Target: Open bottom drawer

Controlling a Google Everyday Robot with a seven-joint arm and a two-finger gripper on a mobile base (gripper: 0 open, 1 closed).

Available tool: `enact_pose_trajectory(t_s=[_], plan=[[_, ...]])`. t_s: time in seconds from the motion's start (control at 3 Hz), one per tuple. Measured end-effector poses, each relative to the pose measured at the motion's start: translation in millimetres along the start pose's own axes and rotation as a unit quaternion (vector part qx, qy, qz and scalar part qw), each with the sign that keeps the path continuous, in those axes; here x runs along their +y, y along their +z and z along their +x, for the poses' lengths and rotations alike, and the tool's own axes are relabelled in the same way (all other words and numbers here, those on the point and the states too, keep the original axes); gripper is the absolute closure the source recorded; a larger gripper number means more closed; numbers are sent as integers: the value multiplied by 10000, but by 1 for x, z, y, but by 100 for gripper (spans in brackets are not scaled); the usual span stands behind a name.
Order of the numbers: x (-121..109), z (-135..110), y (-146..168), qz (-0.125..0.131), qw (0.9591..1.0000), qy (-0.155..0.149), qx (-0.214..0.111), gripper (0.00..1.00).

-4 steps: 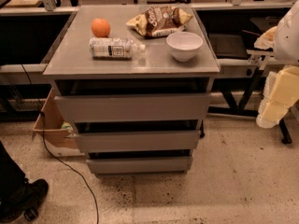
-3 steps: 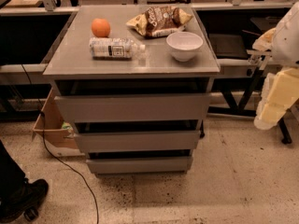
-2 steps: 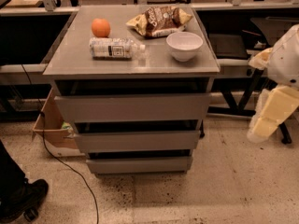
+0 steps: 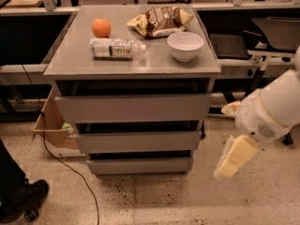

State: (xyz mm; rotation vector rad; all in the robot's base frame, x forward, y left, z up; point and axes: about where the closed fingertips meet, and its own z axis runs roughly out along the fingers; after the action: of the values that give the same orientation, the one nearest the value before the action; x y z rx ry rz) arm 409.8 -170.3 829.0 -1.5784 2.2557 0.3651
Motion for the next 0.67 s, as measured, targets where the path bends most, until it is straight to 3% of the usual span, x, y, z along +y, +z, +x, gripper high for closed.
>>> enact_pose_trajectory(t_s=[0.33, 0.67], plan=[[29, 9, 84, -406, 9988, 181, -209, 0], [29, 9, 84, -407, 9988, 181, -210, 0]])
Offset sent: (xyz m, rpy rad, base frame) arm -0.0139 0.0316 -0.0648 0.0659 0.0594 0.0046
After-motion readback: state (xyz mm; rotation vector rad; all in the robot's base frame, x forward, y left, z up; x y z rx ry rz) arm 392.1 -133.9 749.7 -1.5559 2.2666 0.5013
